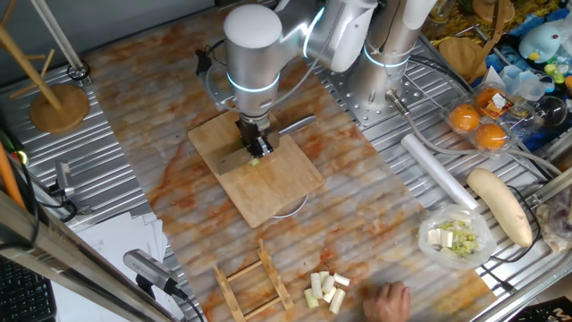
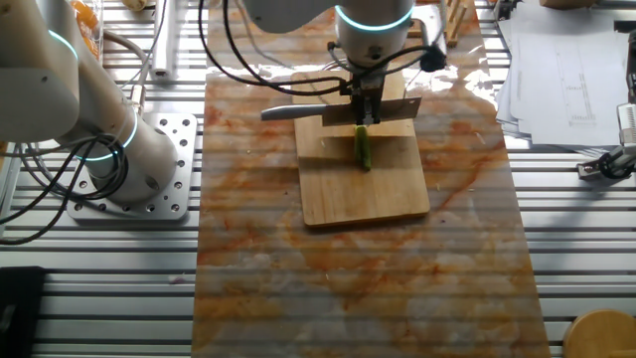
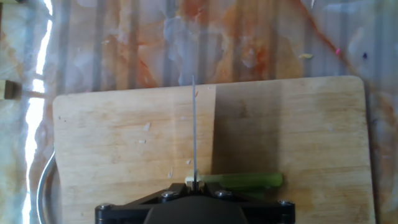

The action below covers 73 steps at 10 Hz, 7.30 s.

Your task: Chop the scallions

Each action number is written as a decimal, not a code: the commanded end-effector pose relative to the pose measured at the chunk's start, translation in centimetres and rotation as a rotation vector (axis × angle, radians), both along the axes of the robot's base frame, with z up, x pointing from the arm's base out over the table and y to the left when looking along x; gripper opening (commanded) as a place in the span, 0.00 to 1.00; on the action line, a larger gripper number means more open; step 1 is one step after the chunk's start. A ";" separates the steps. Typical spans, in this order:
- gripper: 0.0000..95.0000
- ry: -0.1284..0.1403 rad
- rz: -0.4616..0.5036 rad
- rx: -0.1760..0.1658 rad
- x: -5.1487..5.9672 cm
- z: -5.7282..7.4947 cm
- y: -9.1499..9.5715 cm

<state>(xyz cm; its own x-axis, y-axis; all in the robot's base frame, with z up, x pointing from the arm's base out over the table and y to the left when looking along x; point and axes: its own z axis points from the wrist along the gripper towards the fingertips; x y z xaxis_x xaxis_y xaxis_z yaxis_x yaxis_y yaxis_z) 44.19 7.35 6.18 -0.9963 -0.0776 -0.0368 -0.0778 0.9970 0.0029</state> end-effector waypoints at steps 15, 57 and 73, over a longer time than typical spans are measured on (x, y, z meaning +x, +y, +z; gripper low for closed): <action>0.00 0.073 0.027 0.007 0.0 -0.1 0.1; 0.00 0.112 0.107 0.042 3.4 0.1 0.6; 0.00 0.078 0.101 0.035 3.7 -1.7 1.2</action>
